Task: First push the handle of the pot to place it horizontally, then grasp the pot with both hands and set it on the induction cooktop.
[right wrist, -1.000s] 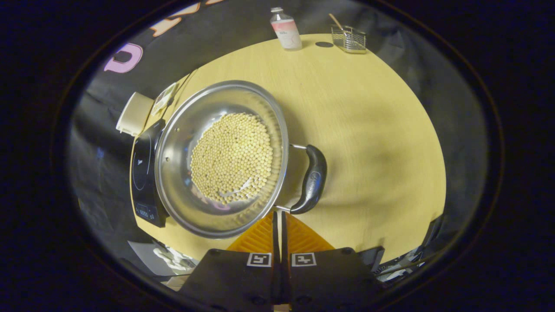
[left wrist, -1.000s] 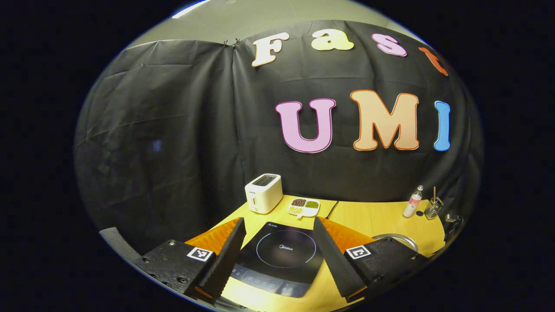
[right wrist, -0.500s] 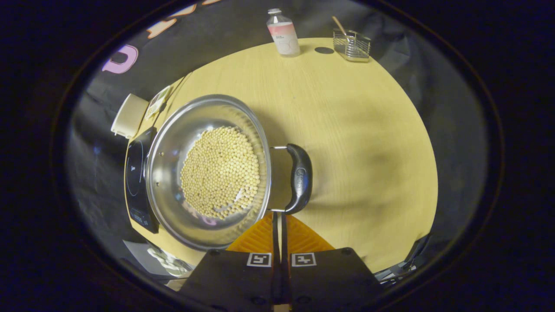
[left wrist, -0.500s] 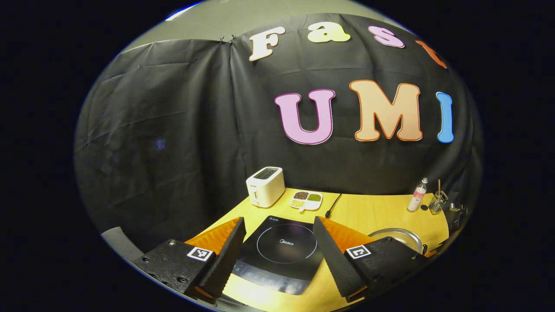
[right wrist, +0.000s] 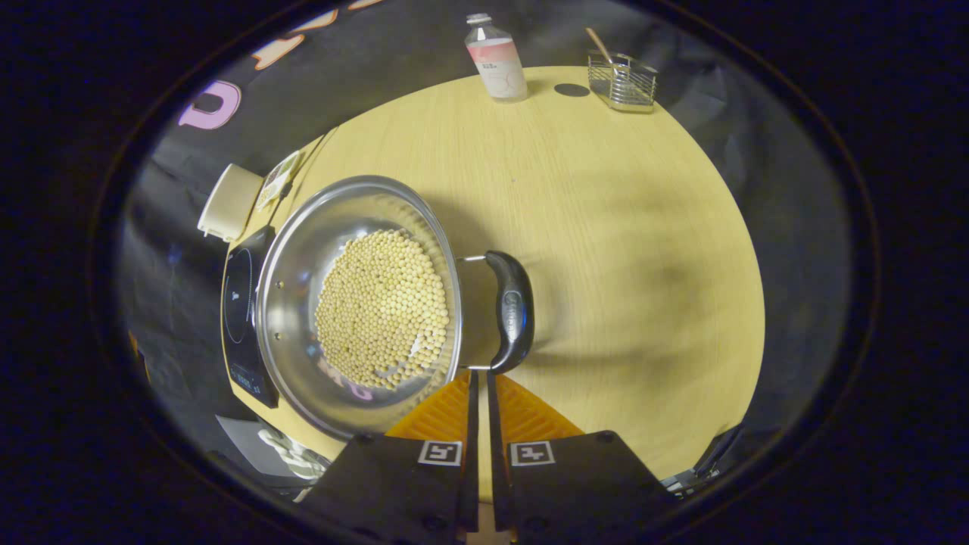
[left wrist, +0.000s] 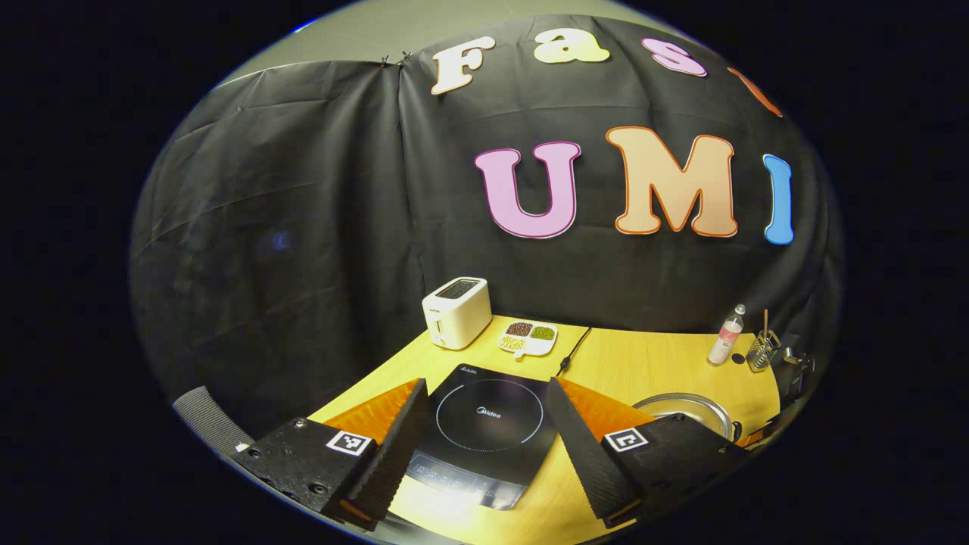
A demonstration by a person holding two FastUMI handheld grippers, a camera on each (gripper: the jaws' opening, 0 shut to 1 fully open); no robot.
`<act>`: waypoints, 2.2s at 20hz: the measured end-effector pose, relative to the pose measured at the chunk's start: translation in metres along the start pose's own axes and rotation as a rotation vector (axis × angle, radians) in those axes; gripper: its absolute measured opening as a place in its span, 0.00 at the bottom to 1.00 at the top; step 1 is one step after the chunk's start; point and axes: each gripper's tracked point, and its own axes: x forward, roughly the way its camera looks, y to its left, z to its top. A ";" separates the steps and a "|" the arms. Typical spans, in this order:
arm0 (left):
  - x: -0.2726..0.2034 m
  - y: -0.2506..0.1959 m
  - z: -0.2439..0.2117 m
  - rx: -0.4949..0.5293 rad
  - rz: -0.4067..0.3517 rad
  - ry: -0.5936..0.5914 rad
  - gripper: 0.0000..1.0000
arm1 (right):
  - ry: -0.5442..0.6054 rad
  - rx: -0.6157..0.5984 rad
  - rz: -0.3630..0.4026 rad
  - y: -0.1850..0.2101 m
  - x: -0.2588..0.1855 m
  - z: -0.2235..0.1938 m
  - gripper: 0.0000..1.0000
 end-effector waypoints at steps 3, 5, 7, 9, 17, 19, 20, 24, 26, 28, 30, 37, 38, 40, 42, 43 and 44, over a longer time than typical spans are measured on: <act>0.000 -0.006 -0.003 0.012 -0.008 0.007 0.96 | 0.015 -0.022 0.014 0.001 -0.003 -0.007 0.14; 0.000 -0.011 -0.006 0.016 -0.012 0.012 0.96 | 0.011 -0.067 0.024 0.001 -0.002 -0.008 0.15; -0.001 -0.014 -0.010 0.016 -0.019 0.017 0.96 | -0.002 -0.097 0.038 0.001 -0.001 -0.007 0.17; -0.003 -0.018 -0.013 0.013 -0.028 0.025 0.96 | -0.015 -0.127 0.046 0.001 -0.001 -0.008 0.17; -0.009 -0.028 -0.023 -0.008 -0.048 0.035 0.96 | 0.015 -0.330 -0.107 -0.034 0.014 -0.030 0.47; -0.009 -0.028 -0.026 -0.006 -0.046 0.040 0.96 | 0.046 -0.346 -0.111 -0.039 0.024 -0.044 0.48; -0.009 -0.028 -0.029 -0.004 -0.048 0.047 0.96 | 0.056 -0.320 -0.094 -0.037 0.025 -0.049 0.59; -0.005 -0.035 -0.045 0.000 -0.073 0.087 0.96 | 0.038 -0.202 -0.039 -0.041 0.014 -0.052 0.73; 0.000 -0.043 -0.055 0.011 -0.099 0.113 0.96 | 0.022 -0.127 0.015 -0.037 0.000 -0.047 0.96; 0.007 -0.050 -0.064 0.025 -0.129 0.143 0.96 | 0.001 -0.051 0.072 -0.032 -0.016 -0.039 0.94; 0.016 -0.061 -0.075 0.027 -0.174 0.183 0.96 | -0.031 -0.012 0.093 -0.034 -0.028 -0.030 0.94; 0.052 -0.106 -0.112 0.025 -0.362 0.356 0.96 | -0.132 0.080 0.173 -0.011 -0.059 0.015 1.00; 0.060 -0.113 -0.117 0.033 -0.388 0.378 0.95 | -0.135 0.094 0.173 -0.009 -0.055 0.019 0.93; 0.072 -0.123 -0.132 0.051 -0.423 0.437 0.95 | -0.119 0.113 0.154 -0.010 -0.042 0.025 1.00; 0.082 -0.134 -0.144 0.056 -0.459 0.488 0.96 | -0.104 0.128 0.148 -0.011 -0.031 0.029 0.94; 0.086 -0.140 -0.150 0.053 -0.473 0.515 0.96 | -0.097 0.137 0.151 -0.011 -0.027 0.031 0.94; 0.090 -0.144 -0.158 0.049 -0.484 0.545 0.96 | -0.091 0.145 0.154 -0.010 -0.022 0.032 0.94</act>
